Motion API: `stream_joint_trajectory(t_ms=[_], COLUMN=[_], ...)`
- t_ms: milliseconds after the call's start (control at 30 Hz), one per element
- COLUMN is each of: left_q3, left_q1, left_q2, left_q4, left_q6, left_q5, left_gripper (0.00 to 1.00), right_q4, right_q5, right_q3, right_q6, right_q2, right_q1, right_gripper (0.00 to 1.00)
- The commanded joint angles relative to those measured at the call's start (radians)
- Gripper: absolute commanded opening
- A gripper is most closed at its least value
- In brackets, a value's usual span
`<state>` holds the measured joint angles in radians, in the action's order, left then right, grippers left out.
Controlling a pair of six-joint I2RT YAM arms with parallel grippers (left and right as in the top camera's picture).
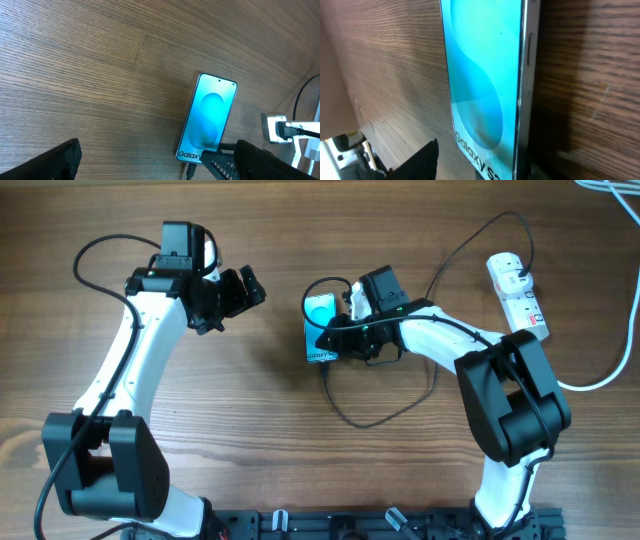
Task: Plug charger to phone and switch on socket
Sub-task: 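Open both grippers and withdraw them from the phone, then move the right gripper to the white power strip's switch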
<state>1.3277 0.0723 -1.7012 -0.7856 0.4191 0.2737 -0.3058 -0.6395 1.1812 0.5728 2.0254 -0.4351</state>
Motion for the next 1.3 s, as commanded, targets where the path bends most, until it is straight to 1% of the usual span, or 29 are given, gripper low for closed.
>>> stream_joint_trajectory(t_ms=[0, 167, 267, 333, 433, 567, 600, 633, 667, 700, 767, 800, 867, 900, 933, 1000, 1033, 1067, 1100, 1267], left_q3=[-0.002, -0.002, -0.002, -0.002, -0.002, -0.002, -0.002, -0.002, -0.002, -0.002, -0.002, -0.002, -0.002, -0.002, -0.002, -0.002, -0.002, -0.002, -0.002, -0.002], left_q1=[0.005, 0.005, 0.005, 0.005, 0.005, 0.005, 0.005, 0.005, 0.005, 0.005, 0.005, 0.005, 0.014, 0.026, 0.045, 0.079, 0.097, 0.116, 0.136, 0.236], left_q2=[0.014, 0.014, 0.014, 0.014, 0.014, 0.014, 0.014, 0.014, 0.014, 0.014, 0.014, 0.014, 0.014, 0.014, 0.014, 0.012, 0.009, 0.005, -0.002, -0.063], left_q4=[-0.002, -0.002, -0.003, -0.009, -0.009, -0.008, -0.009, -0.011, -0.014, -0.017, -0.021, -0.020, -0.018, -0.018, -0.014, -0.005, 0.002, 0.011, 0.019, 0.045], left_q6=[-0.023, -0.023, -0.023, -0.023, -0.023, -0.023, -0.023, -0.023, -0.023, -0.024, -0.023, -0.023, -0.023, -0.023, -0.023, -0.023, -0.023, -0.023, -0.023, -0.023], left_q5=[-0.013, -0.013, -0.013, -0.013, -0.013, -0.013, -0.013, -0.013, -0.013, -0.013, -0.013, -0.013, -0.013, -0.013, -0.013, -0.013, -0.014, -0.014, -0.014, -0.013], left_gripper=[0.97, 0.96, 0.95, 0.95, 0.95, 0.94, 0.93, 0.90, 0.84, 0.69, 0.04, 0.04, 0.04, 0.04, 0.04, 0.04, 0.04, 0.04, 0.04, 0.04], right_q4=[0.004, 0.005, -0.009, -0.030, -0.078, -0.124, -0.136, -0.146, -0.170, -0.218, -0.315, -0.356, -0.460, -0.547, -0.603, -0.654, -0.662, -0.669, -0.673, -0.690], right_q5=[-0.042, -0.042, -0.037, -0.021, 0.033, 0.057, 0.065, 0.082, 0.116, 0.170, 0.228, 0.256, 0.328, 0.373, 0.401, 0.438, 0.449, 0.449, 0.457, 0.483], right_q3=[0.005, 0.006, 0.006, 0.006, 0.006, 0.006, 0.006, 0.006, 0.011, 0.024, 0.060, 0.077, 0.128, 0.176, 0.206, 0.233, 0.234, 0.233, 0.233, 0.233], right_q6=[0.003, -0.014, -0.034, -0.046, -0.060, -0.076, -0.079, -0.095, -0.104, -0.115, -0.174, -0.187, -0.216, -0.253, -0.280, -0.315, -0.350, -0.396, -0.423, -0.424], right_q2=[-0.022, -0.047, -0.076, -0.105, -0.148, -0.196, -0.204, -0.212, -0.220, -0.235, -0.268, -0.279, -0.299, -0.306, -0.309, -0.309, -0.309, -0.309, -0.309, -0.309], right_q1=[-0.004, -0.003, -0.003, -0.002, -0.002, -0.002, -0.002, -0.002, 0.001, 0.005, 0.023, 0.033, 0.060, 0.089, 0.114, 0.154, 0.178, 0.206, 0.233, 0.376], right_gripper=[0.56, 0.57, 0.65, 0.68, 0.69, 0.69, 0.69, 0.69, 0.69, 0.69, 0.69, 0.69, 0.65, 0.60, 0.57, 0.43, 0.35, 0.09, 0.04, 0.04])
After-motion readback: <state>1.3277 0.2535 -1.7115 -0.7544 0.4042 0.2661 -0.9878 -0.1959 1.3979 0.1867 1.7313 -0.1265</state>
